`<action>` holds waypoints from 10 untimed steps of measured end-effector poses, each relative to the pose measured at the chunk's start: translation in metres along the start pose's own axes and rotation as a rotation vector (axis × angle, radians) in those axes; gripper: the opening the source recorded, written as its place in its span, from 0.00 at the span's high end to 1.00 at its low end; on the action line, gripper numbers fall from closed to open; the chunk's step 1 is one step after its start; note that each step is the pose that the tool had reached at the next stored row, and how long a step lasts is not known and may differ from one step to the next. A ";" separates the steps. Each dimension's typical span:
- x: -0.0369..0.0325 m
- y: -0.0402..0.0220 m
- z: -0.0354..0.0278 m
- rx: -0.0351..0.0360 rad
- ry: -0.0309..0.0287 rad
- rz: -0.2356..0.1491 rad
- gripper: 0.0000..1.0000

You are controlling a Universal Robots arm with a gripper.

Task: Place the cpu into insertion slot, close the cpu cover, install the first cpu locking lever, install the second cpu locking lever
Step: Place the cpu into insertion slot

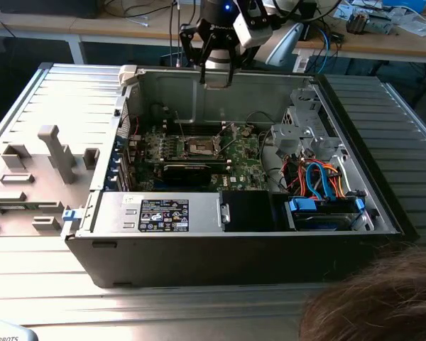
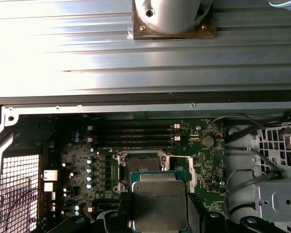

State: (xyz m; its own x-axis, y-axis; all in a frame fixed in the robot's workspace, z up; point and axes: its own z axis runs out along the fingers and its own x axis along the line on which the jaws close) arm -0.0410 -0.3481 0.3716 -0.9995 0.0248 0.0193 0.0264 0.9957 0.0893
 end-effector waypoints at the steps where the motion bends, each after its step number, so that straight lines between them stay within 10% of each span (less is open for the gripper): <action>1: 0.0004 0.0000 0.0002 0.0000 0.0000 0.000 0.46; 10: 0.0024 -0.0002 0.0020 0.0000 0.0000 0.000 0.46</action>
State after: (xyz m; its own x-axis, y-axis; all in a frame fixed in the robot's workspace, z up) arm -0.0434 -0.3480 0.3696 -0.9995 0.0247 0.0193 0.0263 0.9957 0.0893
